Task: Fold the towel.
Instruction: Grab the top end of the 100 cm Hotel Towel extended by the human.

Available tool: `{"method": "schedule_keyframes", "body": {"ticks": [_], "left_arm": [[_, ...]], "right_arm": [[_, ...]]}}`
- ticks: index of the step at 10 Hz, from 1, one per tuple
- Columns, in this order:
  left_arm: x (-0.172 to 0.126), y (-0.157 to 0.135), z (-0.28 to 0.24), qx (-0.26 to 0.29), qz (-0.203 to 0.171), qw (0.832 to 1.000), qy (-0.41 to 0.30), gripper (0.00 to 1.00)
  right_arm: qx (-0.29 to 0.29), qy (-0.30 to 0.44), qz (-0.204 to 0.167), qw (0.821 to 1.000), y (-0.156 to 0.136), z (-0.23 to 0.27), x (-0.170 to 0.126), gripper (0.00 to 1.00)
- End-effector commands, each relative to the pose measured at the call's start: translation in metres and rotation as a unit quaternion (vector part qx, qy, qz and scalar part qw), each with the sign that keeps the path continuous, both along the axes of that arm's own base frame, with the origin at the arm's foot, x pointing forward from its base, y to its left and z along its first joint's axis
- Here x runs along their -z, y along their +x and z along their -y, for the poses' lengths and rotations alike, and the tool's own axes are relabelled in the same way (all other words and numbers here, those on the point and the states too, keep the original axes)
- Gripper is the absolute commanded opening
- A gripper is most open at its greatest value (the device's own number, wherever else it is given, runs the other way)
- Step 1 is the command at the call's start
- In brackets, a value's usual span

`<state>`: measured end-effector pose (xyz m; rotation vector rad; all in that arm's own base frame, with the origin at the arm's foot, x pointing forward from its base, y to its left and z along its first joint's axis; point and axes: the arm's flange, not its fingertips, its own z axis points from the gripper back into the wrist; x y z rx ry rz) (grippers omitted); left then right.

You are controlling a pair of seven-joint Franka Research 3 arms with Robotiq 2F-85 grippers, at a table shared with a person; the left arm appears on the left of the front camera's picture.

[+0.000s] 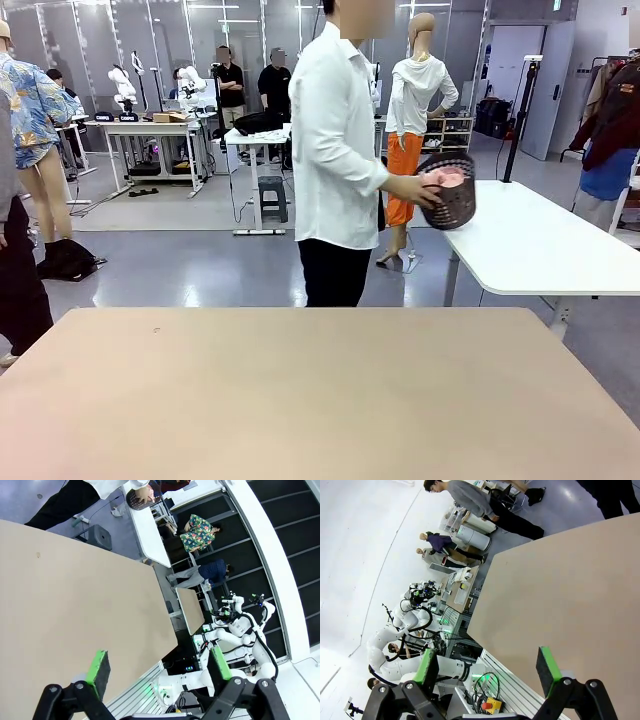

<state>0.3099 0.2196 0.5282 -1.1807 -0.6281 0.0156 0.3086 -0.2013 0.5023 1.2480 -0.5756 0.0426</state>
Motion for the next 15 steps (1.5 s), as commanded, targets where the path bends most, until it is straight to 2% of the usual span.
{"method": "schedule_keyframes", "body": {"ticks": [1, 15], "left_arm": [[-0.0021, 0.0001, -0.0017, 0.006, 0.008, 1.000, -0.002, 1.00], [-0.0021, 0.0001, -0.0017, 0.006, 0.008, 1.000, -0.002, 1.00]], "right_arm": [[-0.001, 0.004, 0.003, 1.000, 0.0005, 0.0007, -0.0021, 1.00], [-0.001, 0.004, 0.003, 1.000, 0.0005, 0.0007, -0.0021, 1.00]]}}
